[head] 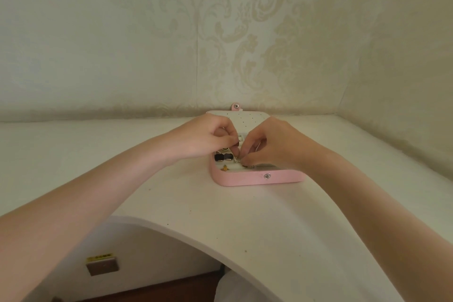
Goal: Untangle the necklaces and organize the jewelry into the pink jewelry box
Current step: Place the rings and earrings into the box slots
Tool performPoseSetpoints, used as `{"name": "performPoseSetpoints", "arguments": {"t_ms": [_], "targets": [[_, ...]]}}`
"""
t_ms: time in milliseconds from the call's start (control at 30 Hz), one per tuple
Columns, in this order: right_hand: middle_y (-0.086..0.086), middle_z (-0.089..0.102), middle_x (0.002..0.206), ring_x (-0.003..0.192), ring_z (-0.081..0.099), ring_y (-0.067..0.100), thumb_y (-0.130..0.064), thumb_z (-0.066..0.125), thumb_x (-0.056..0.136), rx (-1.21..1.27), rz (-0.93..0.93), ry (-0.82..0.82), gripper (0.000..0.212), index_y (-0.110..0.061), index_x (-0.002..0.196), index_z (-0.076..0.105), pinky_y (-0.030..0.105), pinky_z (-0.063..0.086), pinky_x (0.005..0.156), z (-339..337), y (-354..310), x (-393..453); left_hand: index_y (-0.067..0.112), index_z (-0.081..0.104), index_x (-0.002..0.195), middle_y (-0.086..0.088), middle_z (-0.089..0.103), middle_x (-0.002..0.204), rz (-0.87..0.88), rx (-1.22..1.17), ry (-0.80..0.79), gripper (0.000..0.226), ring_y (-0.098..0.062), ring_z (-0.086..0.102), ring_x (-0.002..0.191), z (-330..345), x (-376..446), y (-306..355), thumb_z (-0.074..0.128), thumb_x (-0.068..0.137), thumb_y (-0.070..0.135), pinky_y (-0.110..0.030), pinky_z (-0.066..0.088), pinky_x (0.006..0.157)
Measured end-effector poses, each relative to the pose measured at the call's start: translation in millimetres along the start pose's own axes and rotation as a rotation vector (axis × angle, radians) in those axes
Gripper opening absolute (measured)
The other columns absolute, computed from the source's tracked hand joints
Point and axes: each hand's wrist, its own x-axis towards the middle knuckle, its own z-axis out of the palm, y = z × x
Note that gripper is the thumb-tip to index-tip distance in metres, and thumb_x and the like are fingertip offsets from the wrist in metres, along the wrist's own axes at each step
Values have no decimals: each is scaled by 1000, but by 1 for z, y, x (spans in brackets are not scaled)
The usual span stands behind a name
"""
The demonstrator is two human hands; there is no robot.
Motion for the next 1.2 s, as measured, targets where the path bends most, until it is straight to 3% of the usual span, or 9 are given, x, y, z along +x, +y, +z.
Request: {"name": "performPoseSetpoints", "arguments": {"t_ms": [200, 300, 400, 633, 733, 900, 1067, 1200], "targets": [[-20, 56, 47, 49, 50, -5, -18, 74, 71, 7, 16, 35, 18, -33, 62, 69, 22, 43, 63, 5, 4, 1, 20, 58, 81, 10, 72, 83, -6, -7, 2, 12, -10, 54, 78, 0, 0, -1, 53, 92, 19, -26, 37, 78], [-14, 57, 54, 45, 47, -4, -14, 74, 73, 32, 0, 52, 22, -28, 59, 65, 14, 38, 53, 8, 5, -2, 20, 58, 81, 11, 72, 80, -13, -20, -4, 12, -8, 55, 77, 0, 1, -1, 54, 92, 19, -24, 38, 77], [-18, 53, 47, 43, 46, -4, -9, 74, 74, 81, -14, 71, 25, -24, 58, 62, 7, 32, 43, 10, 7, -6, 20, 59, 81, 12, 72, 79, -17, -32, -8, 12, -6, 55, 74, -1, 2, -2, 54, 92, 19, -25, 38, 79], [-17, 59, 55, 51, 48, -1, -20, 76, 73, 177, -11, 135, 17, -31, 63, 67, 17, 37, 61, 12, 16, -6, 19, 59, 82, 12, 71, 79, -22, -45, -14, 11, -7, 53, 75, -1, 3, -2, 55, 92, 19, -24, 37, 75], [-21, 53, 46, 47, 47, -4, -15, 75, 75, 154, -28, 110, 18, -27, 64, 67, 9, 32, 51, 13, 13, -7, 19, 60, 82, 13, 71, 79, -30, -34, -12, 10, -9, 52, 77, 0, 4, -2, 55, 91, 20, -25, 37, 77], [-24, 47, 37, 45, 46, -5, -10, 73, 77, 125, -53, 107, 15, -19, 68, 67, 8, 32, 46, 13, 10, -9, 18, 61, 84, 10, 73, 84, -36, -34, -9, 9, -9, 53, 78, 0, 5, -2, 55, 91, 21, -27, 37, 79], [-16, 53, 51, 49, 46, -1, -8, 73, 76, 69, -78, 131, 11, -13, 67, 70, 10, 37, 48, 17, 10, -9, 15, 61, 86, 8, 74, 84, -38, -46, -9, 9, -9, 56, 78, 0, 4, -3, 56, 91, 20, -29, 38, 80], [-3, 64, 66, 49, 46, -1, -9, 76, 73, 148, -48, 117, 19, -22, 64, 66, 8, 37, 49, 15, 13, -8, 15, 62, 85, 9, 73, 81, -34, -46, -5, 9, -7, 56, 76, 0, 4, -3, 56, 90, 19, -27, 39, 79]]}}
